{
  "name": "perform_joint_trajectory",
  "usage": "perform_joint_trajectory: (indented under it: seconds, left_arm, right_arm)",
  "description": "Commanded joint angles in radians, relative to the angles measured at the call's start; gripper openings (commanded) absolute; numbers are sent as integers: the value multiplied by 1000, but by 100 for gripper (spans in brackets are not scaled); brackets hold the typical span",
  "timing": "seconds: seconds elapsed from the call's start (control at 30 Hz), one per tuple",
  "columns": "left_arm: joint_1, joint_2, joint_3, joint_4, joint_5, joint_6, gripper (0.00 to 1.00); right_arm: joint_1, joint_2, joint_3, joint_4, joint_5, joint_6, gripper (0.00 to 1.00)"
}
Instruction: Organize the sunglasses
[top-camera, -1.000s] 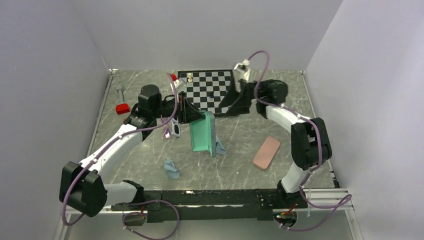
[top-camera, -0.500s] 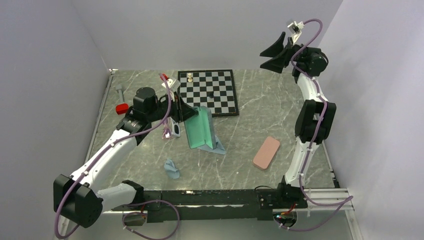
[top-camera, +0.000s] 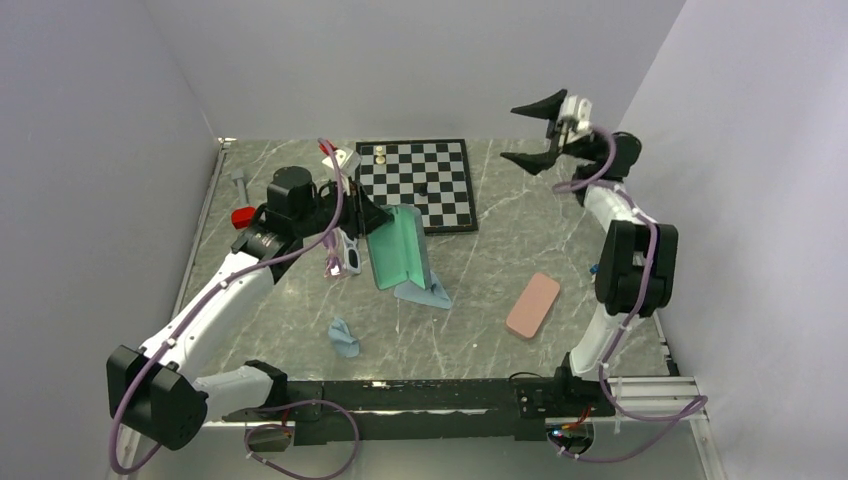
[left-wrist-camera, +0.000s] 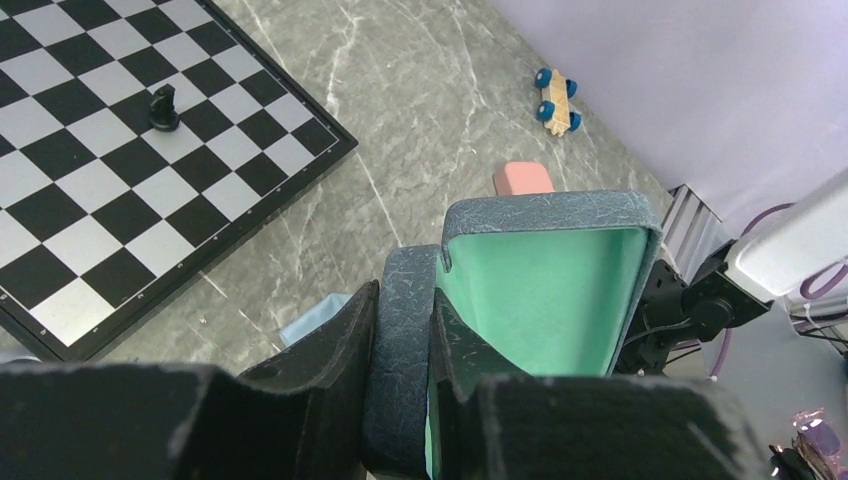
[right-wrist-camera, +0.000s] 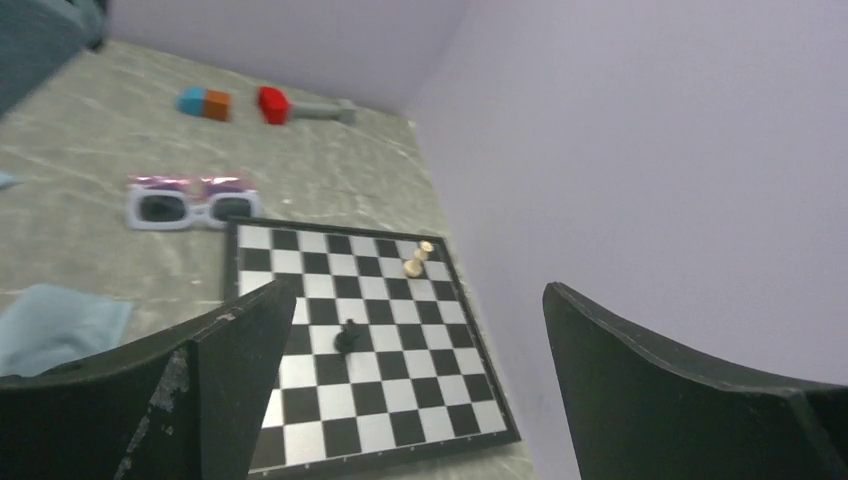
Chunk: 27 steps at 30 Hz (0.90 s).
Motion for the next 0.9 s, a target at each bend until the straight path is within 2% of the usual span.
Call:
perform_joint_trajectory:
  seconds: [0.0,0.07,0.13,0.2,0.23,0.3,0.37,0.43,0.5,0.57,0.63,0.7,0.8,0.87]
  left_arm:
    - [-4,15,58,15,-14,-18,0]
    - [-6,16,52,18,-28,-31,0]
    - [-7,16,48,7,-75,-42,0]
    - [-7,20,49,-6,-150,-74,0]
    - [-7,26,56,-20,-188,-91,0]
    - [-5,32,71,-60,-270,-121,0]
    - [-3,26,71,-79,-360,-164,0]
    - [0,14,46,-55,-420,-223,0]
    - [2,9,27,-30,-492,-303,0]
    - [3,17,33,-36,-541,-353,0]
    - [4,32,55,-57,-571,-381,0]
    - [4,54,71,-69,-600,-403,0]
    - [8,82,79,-55,-605,-423,0]
    - [10,105,83,-48,-603,-429,0]
  right_arm:
    - [68,-138,-253,-400,385,-827,100]
    - [110,-162,-188,-808,735,-931,100]
    - [177,-113,3,-1178,1100,-916,100]
    - [191,-80,124,-1315,1316,-798,100]
    - [183,-83,154,-1343,1347,-713,100]
    - [150,-99,174,-1355,1272,-477,100]
    - [103,-104,182,-1344,1038,-343,100]
    - [84,-85,232,-1400,837,-282,100]
    - [103,-93,238,-1482,842,-184,100]
    - [156,-154,127,-1404,893,-130,100]
    - [226,-212,44,-1376,989,-171,100]
    - [306,-235,45,-1490,1105,-259,100]
    - [366,-280,-59,-1456,1078,-223,100]
    - [417,-318,-114,-1452,1112,-220,100]
